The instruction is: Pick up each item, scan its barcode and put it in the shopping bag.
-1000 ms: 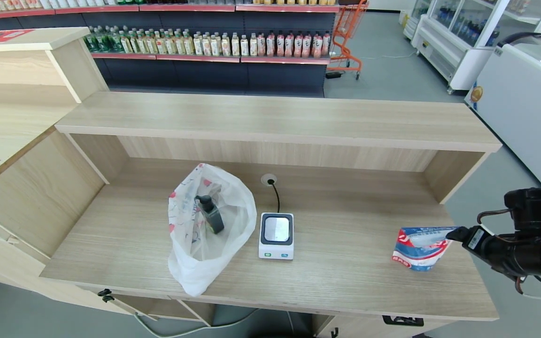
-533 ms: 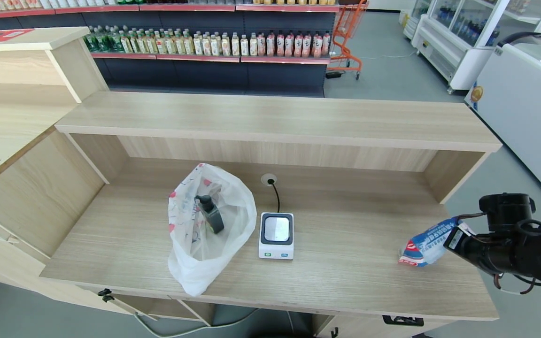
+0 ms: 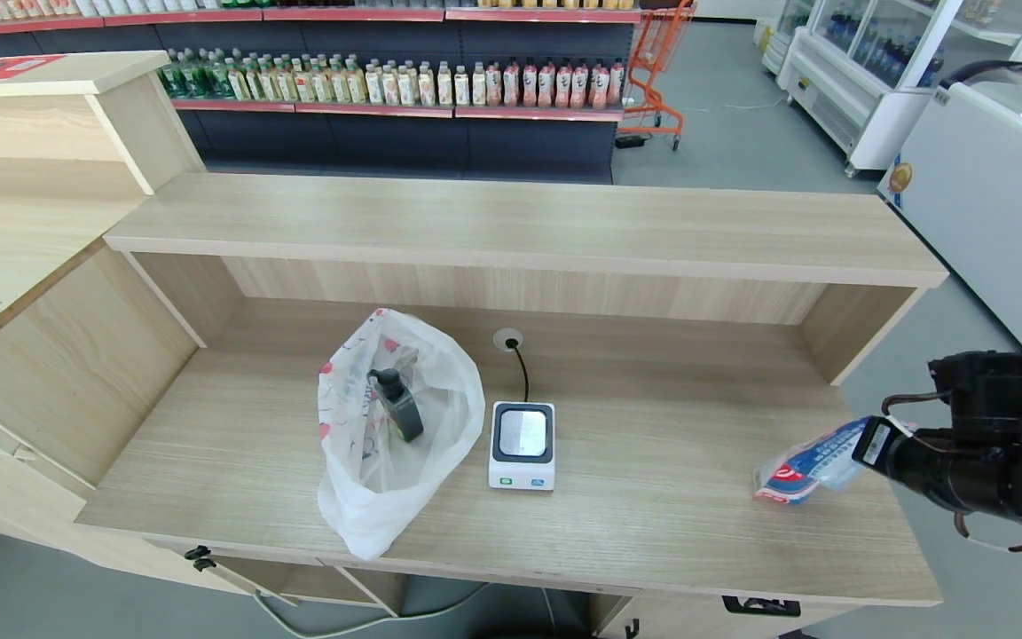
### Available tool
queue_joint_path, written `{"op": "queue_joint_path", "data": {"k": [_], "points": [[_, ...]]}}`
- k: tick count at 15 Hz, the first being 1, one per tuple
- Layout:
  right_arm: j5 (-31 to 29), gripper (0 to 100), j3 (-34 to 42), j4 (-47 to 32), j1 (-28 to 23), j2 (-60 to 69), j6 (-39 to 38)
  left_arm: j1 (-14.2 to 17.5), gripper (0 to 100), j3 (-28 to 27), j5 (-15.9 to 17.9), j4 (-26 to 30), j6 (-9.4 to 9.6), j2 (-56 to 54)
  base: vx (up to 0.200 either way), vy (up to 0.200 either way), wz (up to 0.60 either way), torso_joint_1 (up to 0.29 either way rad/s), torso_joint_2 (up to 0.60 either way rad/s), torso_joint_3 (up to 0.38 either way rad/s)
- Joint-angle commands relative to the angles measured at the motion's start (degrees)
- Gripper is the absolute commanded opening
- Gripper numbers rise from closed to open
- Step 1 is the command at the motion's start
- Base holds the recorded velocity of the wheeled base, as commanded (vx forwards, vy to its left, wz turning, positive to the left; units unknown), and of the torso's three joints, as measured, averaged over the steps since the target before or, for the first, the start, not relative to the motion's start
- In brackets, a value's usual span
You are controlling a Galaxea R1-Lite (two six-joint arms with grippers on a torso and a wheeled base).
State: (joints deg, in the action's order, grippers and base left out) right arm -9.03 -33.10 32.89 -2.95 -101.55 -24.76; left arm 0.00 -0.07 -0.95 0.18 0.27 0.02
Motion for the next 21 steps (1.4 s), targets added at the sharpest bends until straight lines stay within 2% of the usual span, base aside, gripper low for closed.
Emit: {"op": "queue_joint_path", "data": {"k": [1, 3, 4, 13, 17, 21], "points": [[0.1, 0, 0.2, 0.0, -0.2, 5.3, 1.6, 0.0, 100, 0.0, 0.0, 0.0, 0.00, 0.0, 0.000, 0.000, 0.00, 0.000, 0.00, 0.000], [0.2, 0, 0.8, 0.0, -0.2, 6.4, 4.0, 0.0, 100, 0.0, 0.0, 0.0, 0.00, 0.0, 0.000, 0.000, 0.00, 0.000, 0.00, 0.000], [0.2, 100, 1.3, 0.0, -0.2, 6.2, 4.9, 0.0, 100, 0.0, 0.0, 0.0, 0.00, 0.0, 0.000, 0.000, 0.00, 0.000, 0.00, 0.000], [0.2, 100, 1.8, -1.1, -5.0, 2.8, 4.4, 0.0, 100, 0.0, 0.0, 0.0, 0.00, 0.0, 0.000, 0.000, 0.00, 0.000, 0.00, 0.000], [0.3, 100, -2.5, 0.6, -4.4, -8.1, 2.3, 0.0, 100, 0.0, 0.0, 0.0, 0.00, 0.0, 0.000, 0.000, 0.00, 0.000, 0.00, 0.000], [0.2, 100, -8.4, 5.8, -0.9, -18.1, 2.5, 0.0, 100, 0.0, 0.0, 0.0, 0.00, 0.0, 0.000, 0.000, 0.00, 0.000, 0.00, 0.000]]}}
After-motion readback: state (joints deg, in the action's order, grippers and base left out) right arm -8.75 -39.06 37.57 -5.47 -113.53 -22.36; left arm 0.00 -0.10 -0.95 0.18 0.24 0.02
